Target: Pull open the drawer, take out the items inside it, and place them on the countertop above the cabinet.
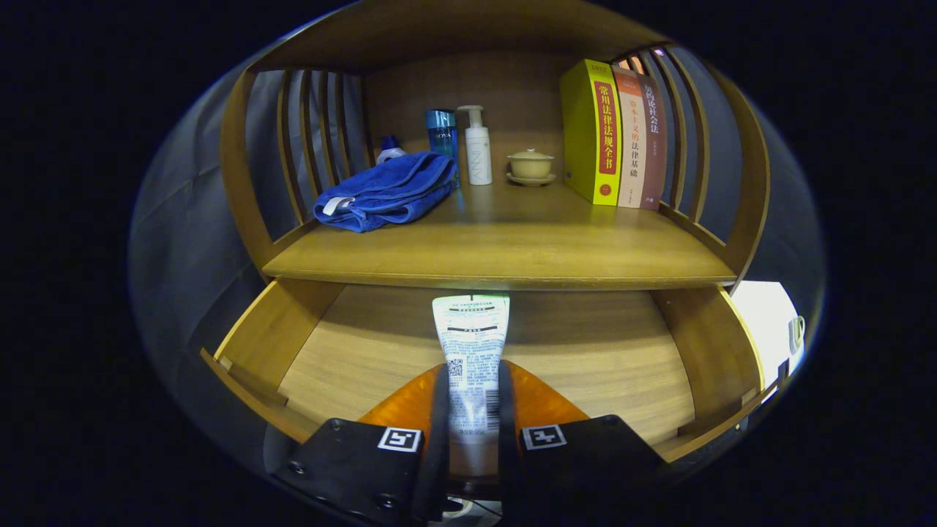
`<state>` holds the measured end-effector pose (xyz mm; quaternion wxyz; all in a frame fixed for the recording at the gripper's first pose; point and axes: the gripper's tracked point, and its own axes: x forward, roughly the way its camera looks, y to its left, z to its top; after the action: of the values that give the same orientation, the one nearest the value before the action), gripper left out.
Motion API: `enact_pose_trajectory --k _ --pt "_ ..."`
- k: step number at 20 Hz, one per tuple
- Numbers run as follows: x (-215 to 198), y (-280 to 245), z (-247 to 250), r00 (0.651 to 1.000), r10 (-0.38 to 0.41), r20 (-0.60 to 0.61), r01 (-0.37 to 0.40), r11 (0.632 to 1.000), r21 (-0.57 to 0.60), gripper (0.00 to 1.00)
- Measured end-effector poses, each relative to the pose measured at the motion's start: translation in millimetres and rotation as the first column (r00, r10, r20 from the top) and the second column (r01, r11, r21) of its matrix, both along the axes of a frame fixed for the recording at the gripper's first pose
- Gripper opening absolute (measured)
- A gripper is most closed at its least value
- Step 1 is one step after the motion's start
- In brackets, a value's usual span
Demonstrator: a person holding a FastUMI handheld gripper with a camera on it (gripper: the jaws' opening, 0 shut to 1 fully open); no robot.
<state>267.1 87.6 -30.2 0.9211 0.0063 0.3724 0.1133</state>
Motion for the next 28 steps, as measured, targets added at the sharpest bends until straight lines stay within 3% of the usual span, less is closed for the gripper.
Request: enact_pose_trajectory --k 8,9,15,23,28 --pt "-3 -1 1 1.000 -0.013 0.016 0.013 0.999 -0.037 0.37" --pt "-3 1 -2 1.000 -0.006 0.014 0.007 0.999 -0.048 0.28" --pt "-8 1 4 0.998 -0.017 0.060 0.021 0.997 -0.068 0.28" --pt "-4 1 32 0.970 -0.099 0.222 0.095 0.995 0.027 0.27" --pt "3 2 65 0.953 -0.092 0.288 0.090 0.996 0.019 0.27"
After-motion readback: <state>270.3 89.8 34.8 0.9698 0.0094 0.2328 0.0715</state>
